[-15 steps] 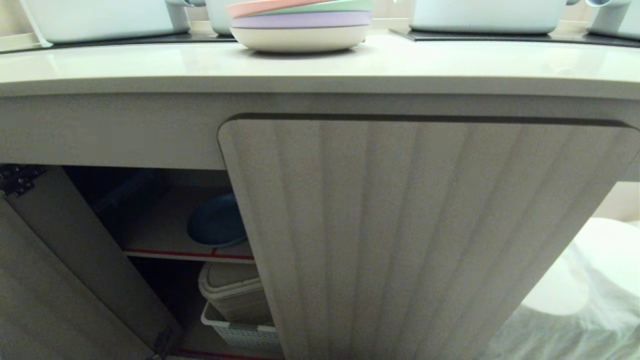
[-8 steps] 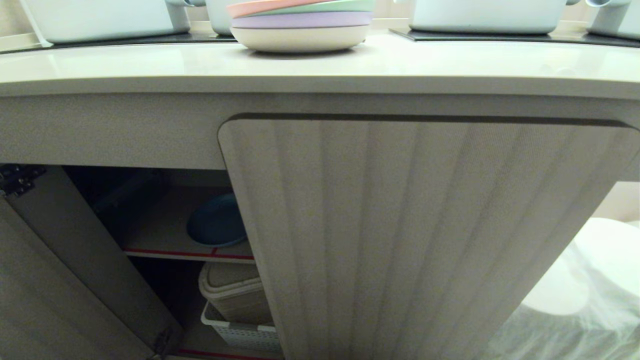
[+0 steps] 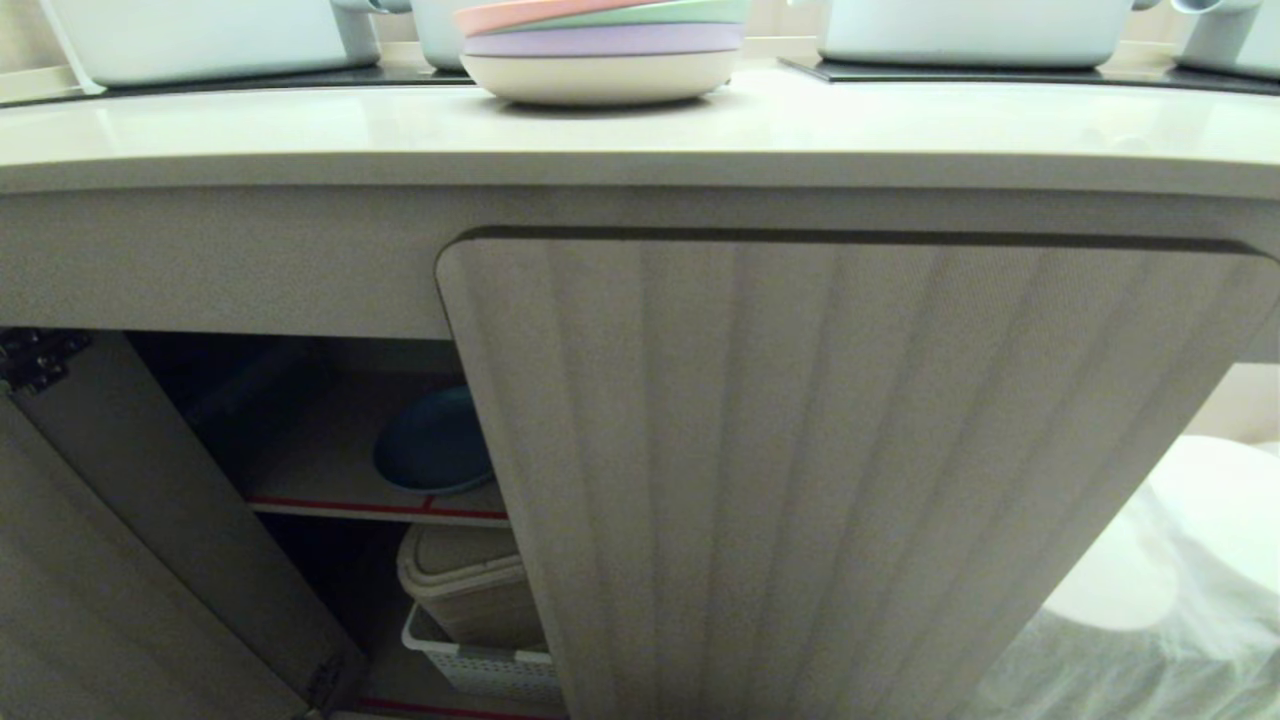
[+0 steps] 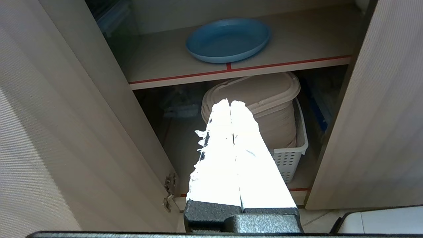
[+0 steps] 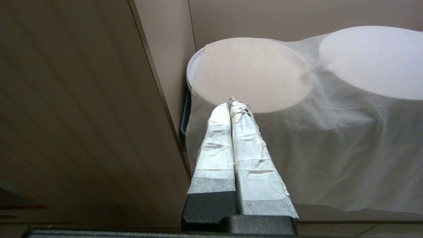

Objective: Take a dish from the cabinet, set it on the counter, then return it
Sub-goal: Close the cabinet door

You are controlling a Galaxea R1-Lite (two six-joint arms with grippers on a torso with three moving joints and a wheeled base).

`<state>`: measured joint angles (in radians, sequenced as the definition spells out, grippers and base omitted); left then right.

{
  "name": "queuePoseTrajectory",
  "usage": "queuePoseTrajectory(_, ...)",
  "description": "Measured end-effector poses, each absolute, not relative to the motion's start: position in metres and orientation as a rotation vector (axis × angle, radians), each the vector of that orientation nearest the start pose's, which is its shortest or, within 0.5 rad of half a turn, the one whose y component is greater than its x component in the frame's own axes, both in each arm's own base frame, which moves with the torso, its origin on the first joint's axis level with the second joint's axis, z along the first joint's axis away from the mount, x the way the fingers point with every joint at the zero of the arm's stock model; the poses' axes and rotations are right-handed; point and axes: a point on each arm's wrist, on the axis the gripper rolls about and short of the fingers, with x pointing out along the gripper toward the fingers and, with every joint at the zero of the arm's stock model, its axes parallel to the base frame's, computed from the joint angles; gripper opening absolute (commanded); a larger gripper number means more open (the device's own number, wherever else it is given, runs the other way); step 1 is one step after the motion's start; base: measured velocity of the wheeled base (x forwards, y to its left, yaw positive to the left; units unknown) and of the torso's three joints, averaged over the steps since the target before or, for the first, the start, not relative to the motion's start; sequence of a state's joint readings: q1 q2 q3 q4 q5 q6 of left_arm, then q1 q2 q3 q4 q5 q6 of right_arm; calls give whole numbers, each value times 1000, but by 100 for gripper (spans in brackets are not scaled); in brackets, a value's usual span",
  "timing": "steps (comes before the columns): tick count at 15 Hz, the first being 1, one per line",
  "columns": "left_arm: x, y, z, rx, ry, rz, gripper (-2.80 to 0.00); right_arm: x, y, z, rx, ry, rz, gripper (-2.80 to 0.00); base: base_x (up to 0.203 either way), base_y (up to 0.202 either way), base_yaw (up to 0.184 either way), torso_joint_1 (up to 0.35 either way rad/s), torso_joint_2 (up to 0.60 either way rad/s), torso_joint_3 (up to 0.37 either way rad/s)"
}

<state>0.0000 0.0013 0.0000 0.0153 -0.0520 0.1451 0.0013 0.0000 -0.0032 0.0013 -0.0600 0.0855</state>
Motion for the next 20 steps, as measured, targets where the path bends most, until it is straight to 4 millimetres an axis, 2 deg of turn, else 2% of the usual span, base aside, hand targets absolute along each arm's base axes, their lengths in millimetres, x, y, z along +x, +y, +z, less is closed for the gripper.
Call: queuePoseTrajectory(20,-23,-1,74,142,13,-50,-280,-23,-1,76,86,-4,-58,-280,0,0,0,0,0,0)
